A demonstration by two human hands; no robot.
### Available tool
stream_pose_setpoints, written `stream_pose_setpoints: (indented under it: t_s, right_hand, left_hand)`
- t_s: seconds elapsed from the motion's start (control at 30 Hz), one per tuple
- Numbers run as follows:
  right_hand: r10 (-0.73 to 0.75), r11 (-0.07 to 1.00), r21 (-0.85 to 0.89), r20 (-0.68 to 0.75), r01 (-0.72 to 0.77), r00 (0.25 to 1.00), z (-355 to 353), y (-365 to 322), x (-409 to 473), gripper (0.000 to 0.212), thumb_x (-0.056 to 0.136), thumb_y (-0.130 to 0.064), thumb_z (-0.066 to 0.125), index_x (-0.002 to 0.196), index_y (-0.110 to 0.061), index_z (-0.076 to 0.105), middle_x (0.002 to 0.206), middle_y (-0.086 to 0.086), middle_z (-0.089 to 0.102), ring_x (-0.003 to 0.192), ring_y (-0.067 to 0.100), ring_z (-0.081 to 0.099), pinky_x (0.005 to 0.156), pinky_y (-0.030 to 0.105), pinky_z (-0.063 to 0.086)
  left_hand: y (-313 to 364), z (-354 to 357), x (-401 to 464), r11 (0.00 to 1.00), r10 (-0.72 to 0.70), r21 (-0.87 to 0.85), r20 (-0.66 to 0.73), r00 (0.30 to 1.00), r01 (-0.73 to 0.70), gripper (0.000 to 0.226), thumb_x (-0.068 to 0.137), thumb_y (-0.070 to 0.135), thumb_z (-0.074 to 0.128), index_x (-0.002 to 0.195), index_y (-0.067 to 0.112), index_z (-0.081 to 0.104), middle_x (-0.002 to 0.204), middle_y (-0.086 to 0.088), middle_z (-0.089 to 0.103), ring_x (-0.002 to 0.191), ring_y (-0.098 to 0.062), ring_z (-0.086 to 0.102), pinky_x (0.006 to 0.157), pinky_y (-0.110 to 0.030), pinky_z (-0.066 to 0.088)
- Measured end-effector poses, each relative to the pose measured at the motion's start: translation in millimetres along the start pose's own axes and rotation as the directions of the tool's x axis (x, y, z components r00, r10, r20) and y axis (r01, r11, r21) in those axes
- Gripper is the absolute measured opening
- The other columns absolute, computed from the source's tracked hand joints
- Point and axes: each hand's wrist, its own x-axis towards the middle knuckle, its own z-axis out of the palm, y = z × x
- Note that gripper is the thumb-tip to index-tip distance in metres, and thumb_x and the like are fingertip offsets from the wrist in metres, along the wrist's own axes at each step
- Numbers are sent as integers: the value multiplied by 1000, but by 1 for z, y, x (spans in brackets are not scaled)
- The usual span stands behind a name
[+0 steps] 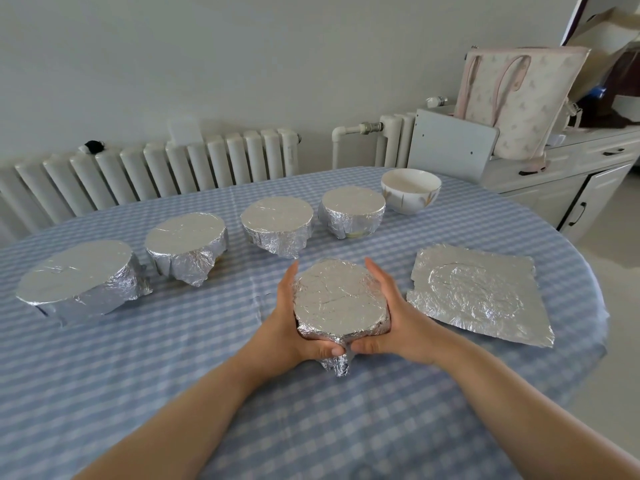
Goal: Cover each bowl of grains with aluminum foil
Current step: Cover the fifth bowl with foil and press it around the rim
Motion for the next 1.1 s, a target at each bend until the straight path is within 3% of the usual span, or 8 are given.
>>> stream_pose_setpoints:
  t_s: [0.13, 0.33, 0.5, 0.57, 0.63, 0.73, 0.9, 1.1]
  right_hand:
    - [-5, 1000, -14, 2, 5, 1000, 0, 1, 0, 124, 58, -49, 84, 145, -50, -5, 152, -17, 22, 142, 0, 23, 117, 25, 23]
    - [20, 999, -36, 68, -17, 998, -7, 1, 2, 125, 61, -42, 86, 148, -47, -5, 156, -12, 19, 142, 0, 23, 114, 18, 25]
    - [33, 994, -108, 131, -19, 991, -16, -1, 6, 129, 64, -36, 86, 148, -46, -11, 160, -14, 12, 144, 2, 19, 119, 27, 21]
    - [23, 991, -134, 125, -6, 992, -18, -3, 6, 132, 60, -45, 87, 145, -52, -14, 160, -18, 5, 145, 2, 15, 120, 32, 20]
    - [22, 990, -142, 111, -6, 994, -22, -5, 2, 132, 58, -53, 84, 143, -55, -16, 157, -23, -6, 145, 1, 7, 120, 31, 16]
    - [40, 995, -94, 44, -36, 998, -30, -7, -10, 117, 66, -55, 74, 148, -48, -10, 150, -28, -2, 139, -4, 6, 114, 22, 14]
    - [31, 998, 54, -192, -21, 981, -9, 4, -20, 89, 74, -71, 59, 149, -35, 28, 151, -24, 31, 139, -4, 29, 116, 35, 31]
    - [30, 988, 152, -214, 3, 976, 6, 7, -22, 77, 84, -54, 60, 150, -26, 32, 144, -17, 46, 132, -3, 43, 113, 38, 37]
  left_hand:
    - [1, -3, -1, 995, -10, 96, -38, 999, 14, 142, 51, 38, 94, 150, 28, -7, 128, 44, 24, 113, 35, 29, 89, 7, 25]
    - [7, 1, -10, 993, -15, 112, -89, 996, 25, 138, 38, 65, 83, 145, 37, 1, 114, 62, 31, 112, 34, 33, 89, 5, 29]
    - [17, 2, -15, 1000, 3, 25, -35, 999, -2, 127, 40, 77, 79, 139, 41, 8, 127, 45, 38, 119, 27, 36, 96, -3, 35]
    - [25, -5, -17, 998, -14, 57, -52, 999, 17, 123, 43, 92, 62, 142, 38, 13, 136, 35, 33, 121, 28, 33, 97, -1, 31]
    - [28, -14, -18, 987, -40, 148, -132, 990, 60, 120, 47, 102, 40, 147, 38, 16, 153, 24, 22, 137, 14, 22, 111, -13, 21]
    - [32, -22, -19, 934, 69, 357, -227, 972, 17, 87, 65, 97, 26, 141, 53, 20, 160, 22, 7, 146, 4, 5, 119, -36, 19]
    - [43, -15, -1, 792, 308, 577, -99, 946, -197, 66, 92, 68, 21, 142, 31, 43, 159, 15, 23, 146, 5, 5, 118, -30, 16]
    - [35, -6, 18, 739, 218, 646, 41, 975, -193, 75, 89, 67, 10, 143, 28, 45, 156, 9, 31, 143, 4, 8, 112, -8, 0]
